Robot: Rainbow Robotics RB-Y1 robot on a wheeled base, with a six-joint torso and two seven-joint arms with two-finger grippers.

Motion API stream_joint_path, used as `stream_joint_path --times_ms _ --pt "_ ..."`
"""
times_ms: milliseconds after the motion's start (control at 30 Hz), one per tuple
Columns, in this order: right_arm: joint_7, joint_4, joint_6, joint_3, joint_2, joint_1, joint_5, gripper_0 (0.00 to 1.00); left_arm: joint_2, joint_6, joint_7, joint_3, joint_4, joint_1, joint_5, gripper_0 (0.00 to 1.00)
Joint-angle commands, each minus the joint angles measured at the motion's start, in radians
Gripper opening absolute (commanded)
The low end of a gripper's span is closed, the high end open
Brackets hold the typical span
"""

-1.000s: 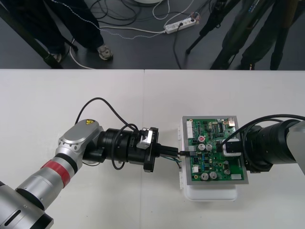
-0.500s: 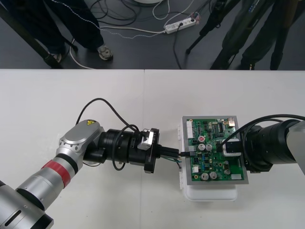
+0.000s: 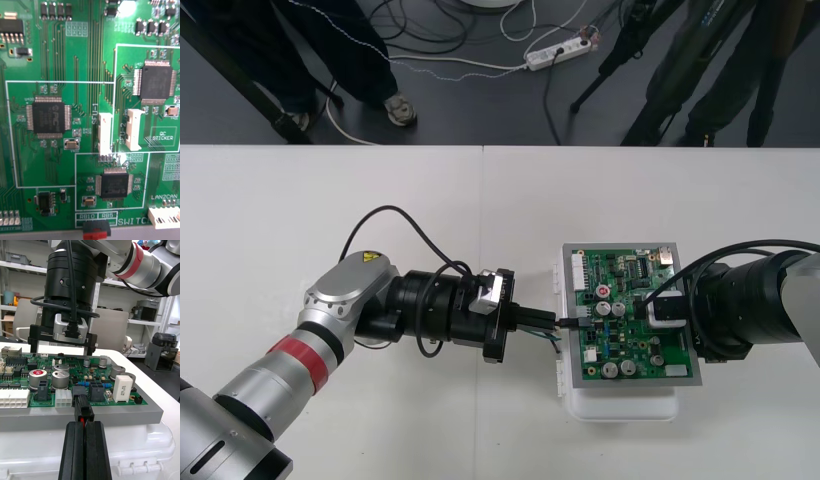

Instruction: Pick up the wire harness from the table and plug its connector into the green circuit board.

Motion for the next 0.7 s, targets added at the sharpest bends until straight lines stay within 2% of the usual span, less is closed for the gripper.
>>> stream_joint_path --times_ms 33,700 --pt "-0.010 -0.029 -0.005 0.018 0.023 -0.024 -0.009 1.00 -0.042 0.049 -0.100 -0.027 -0.010 -0.043 0.012 0.00" --pt "-0.009 -0.029 -0.005 0.018 0.023 -0.024 -0.006 1.00 -0.049 0.063 -0.080 -0.029 -0.010 -0.058 0.012 0.00"
